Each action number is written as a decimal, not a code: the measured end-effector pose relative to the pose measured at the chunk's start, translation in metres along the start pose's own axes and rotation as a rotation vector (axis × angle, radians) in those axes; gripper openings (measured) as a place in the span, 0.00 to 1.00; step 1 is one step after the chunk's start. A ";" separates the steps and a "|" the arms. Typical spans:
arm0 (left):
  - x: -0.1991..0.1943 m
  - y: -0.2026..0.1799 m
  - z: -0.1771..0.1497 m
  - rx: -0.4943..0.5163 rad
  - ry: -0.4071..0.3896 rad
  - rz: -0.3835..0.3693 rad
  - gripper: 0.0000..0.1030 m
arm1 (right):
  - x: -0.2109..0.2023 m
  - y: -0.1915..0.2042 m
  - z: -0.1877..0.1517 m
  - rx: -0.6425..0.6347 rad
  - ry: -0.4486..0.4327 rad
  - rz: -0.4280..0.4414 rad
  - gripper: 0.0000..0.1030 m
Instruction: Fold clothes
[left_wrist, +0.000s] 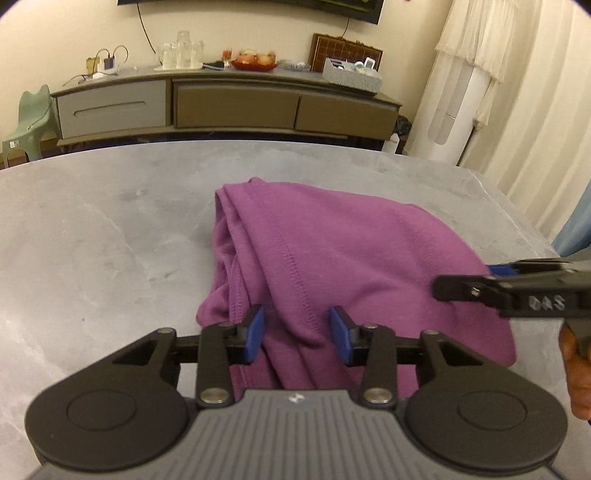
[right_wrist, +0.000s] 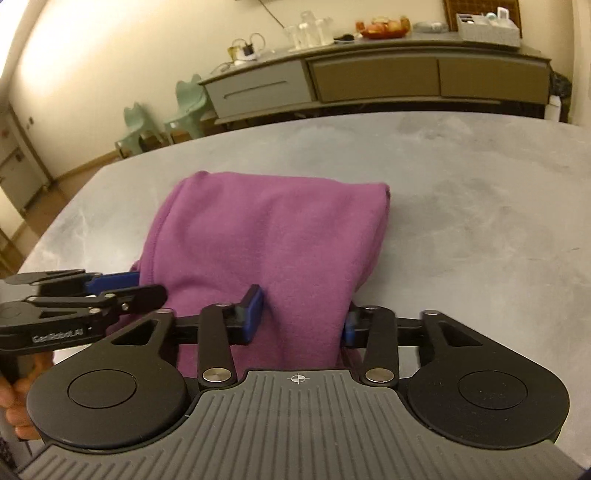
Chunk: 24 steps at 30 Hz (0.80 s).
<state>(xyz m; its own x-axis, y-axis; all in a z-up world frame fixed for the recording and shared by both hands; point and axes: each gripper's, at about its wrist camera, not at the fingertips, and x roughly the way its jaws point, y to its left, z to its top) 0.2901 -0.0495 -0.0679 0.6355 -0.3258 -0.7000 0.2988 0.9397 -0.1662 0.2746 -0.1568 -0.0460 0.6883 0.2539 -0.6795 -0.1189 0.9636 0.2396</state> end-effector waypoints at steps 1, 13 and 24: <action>-0.002 0.002 0.003 -0.009 0.001 -0.007 0.40 | -0.008 0.003 0.001 -0.021 -0.019 -0.020 0.55; 0.001 -0.006 -0.034 0.046 -0.052 0.074 0.49 | -0.014 0.020 -0.009 -0.168 -0.027 -0.018 0.33; -0.031 -0.005 -0.029 -0.027 -0.042 -0.012 0.52 | -0.065 0.002 -0.025 -0.176 -0.004 0.128 0.56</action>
<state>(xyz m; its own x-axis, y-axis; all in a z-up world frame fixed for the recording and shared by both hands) 0.2484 -0.0417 -0.0656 0.6616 -0.3409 -0.6679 0.2879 0.9379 -0.1935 0.2120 -0.1692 -0.0183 0.6628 0.3748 -0.6483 -0.3280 0.9236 0.1986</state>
